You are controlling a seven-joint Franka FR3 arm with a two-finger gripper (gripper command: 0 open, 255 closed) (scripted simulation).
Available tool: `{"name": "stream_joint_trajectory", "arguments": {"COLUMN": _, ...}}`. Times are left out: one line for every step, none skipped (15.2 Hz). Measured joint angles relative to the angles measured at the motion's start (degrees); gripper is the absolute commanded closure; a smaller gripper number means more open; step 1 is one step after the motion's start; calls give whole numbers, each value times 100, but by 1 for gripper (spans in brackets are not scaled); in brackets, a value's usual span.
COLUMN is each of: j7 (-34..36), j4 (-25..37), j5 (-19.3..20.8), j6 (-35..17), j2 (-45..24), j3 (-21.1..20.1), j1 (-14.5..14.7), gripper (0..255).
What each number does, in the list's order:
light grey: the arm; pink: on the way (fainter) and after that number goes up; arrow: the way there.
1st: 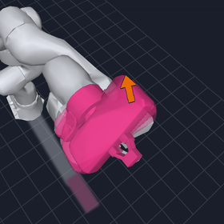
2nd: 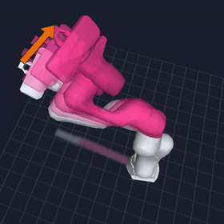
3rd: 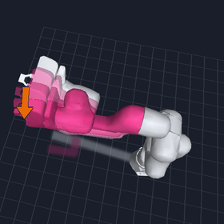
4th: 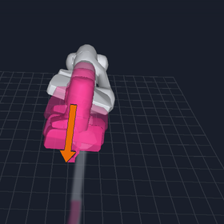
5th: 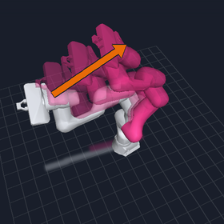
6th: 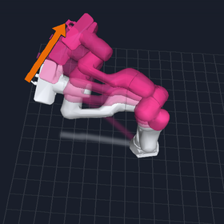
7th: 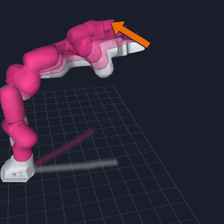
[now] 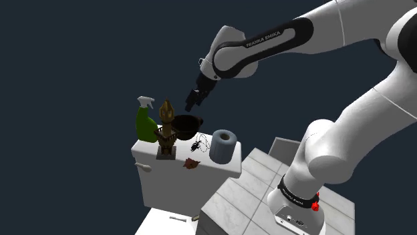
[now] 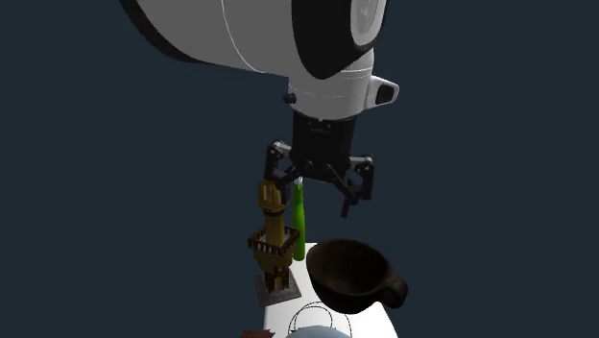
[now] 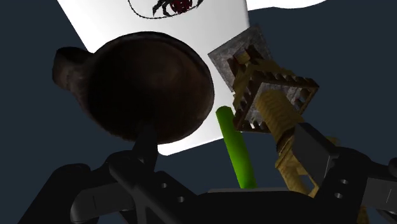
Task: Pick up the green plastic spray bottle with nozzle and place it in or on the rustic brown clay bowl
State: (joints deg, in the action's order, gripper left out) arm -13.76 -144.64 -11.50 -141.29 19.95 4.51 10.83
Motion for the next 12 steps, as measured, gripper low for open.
{"name": "stream_joint_trajectory", "arguments": {"j7": -152, "j4": 5, "j5": -76, "j6": -241, "j2": -172, "j3": 16, "j1": 75, "gripper": 0}}
{"name": "stream_joint_trajectory", "arguments": {"j7": -293, "j4": 106, "j5": -150, "j6": -420, "j2": -370, "j3": 29, "j1": 150, "gripper": 0}}
{"name": "stream_joint_trajectory", "arguments": {"j7": -461, "j4": 130, "j5": -251, "j6": -659, "j2": -564, "j3": 45, "j1": 232, "gripper": 0}}
{"name": "stream_joint_trajectory", "arguments": {"j7": -677, "j4": 278, "j5": -379, "j6": -876, "j2": -851, "j3": 90, "j1": 316, "gripper": 0}}
{"name": "stream_joint_trajectory", "arguments": {"j7": -798, "j4": 402, "j5": -472, "j6": -1049, "j2": -1066, "j3": 70, "j1": 400, "gripper": 0}}
{"name": "stream_joint_trajectory", "arguments": {"j7": -985, "j4": 515, "j5": -605, "j6": -1227, "j2": -1284, "j3": 77, "j1": 475, "gripper": 0}}
{"name": "stream_joint_trajectory", "arguments": {"j7": -1151, "j4": 587, "j5": -722, "j6": -1377, "j2": -1429, "j3": 64, "j1": 542, "gripper": 0}}
{"name": "stream_joint_trajectory", "arguments": {"j7": -1365, "j4": 699, "j5": -886, "j6": -1562, "j2": -1651, "j3": 57, "j1": 611, "gripper": 0}}
{"name": "stream_joint_trajectory", "arguments": {"j7": -1584, "j4": 835, "j5": -1050, "j6": -1709, "j2": -1867, "j3": 41, "j1": 666, "gripper": 0}}
{"name": "stream_joint_trajectory", "arguments": {"j7": -1773, "j4": 995, "j5": -1194, "j6": -1836, "j2": -2079, "j3": 5, "j1": 712, "gripper": 0}}
{"name": "stream_joint_trajectory", "arguments": {"j7": -2056, "j4": 1097, "j5": -1416, "j6": -2004, "j2": -2289, "j3": -32, "j1": 731, "gripper": 0}}
{"name": "stream_joint_trajectory", "arguments": {"j7": -2354, "j4": 1259, "j5": -1648, "j6": -2152, "j2": -2534, "j3": -91, "j1": 736, "gripper": 0}}
